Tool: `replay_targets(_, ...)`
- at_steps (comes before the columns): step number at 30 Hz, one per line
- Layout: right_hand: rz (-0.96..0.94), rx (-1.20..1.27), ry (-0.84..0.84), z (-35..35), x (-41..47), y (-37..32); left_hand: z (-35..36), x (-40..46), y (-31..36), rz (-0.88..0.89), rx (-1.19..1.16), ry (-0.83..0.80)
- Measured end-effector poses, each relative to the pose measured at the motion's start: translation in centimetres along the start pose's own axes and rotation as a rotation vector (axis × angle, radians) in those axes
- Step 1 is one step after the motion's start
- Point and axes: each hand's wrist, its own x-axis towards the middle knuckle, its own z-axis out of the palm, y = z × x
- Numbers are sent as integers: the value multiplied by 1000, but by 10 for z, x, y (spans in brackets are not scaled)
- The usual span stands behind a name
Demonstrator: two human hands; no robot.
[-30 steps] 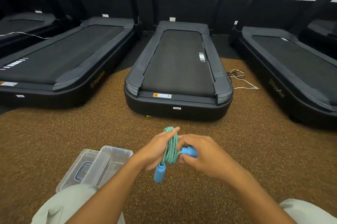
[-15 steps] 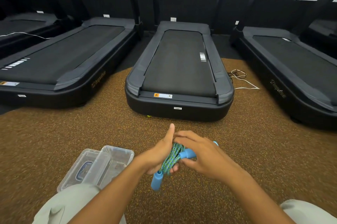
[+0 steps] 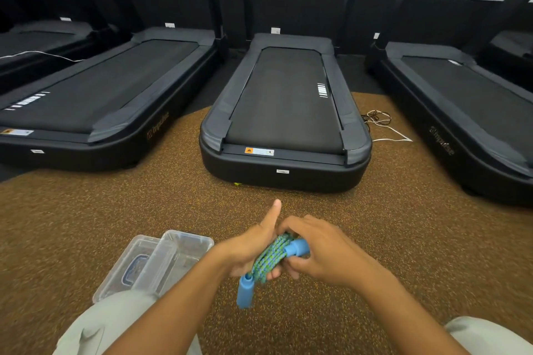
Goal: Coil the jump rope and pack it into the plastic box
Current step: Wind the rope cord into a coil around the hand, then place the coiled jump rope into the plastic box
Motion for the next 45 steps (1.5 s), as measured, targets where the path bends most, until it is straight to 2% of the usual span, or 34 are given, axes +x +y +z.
replay_targets(3,34,37,16,-2,2,5,2,2,0,35,0,23)
replay_targets(9,107,195,47,6,2,21,8,0,7,77,49,198)
replay_targets(12,146,258,55,7,4,28,5,0,5,128,87,170)
replay_targets(16,176,326,68,8,6,36,2,-3,4,179,296,140)
replay_targets(20,207,395,103,11,9,42,-1,-1,6,255,550,405)
replay_targets(22,233,455,120,15,11,45,-6,-1,6,310,583,476)
replay_targets(29,244,725,177,22,15,38,-12,-9,9,369,508,437)
replay_targets(37,227,1212,55,29,13,33,-22,-26,15,417,250,392)
replay_targets(45,181,1295,-112,52,22,3,-28,-43,18,420,192,379)
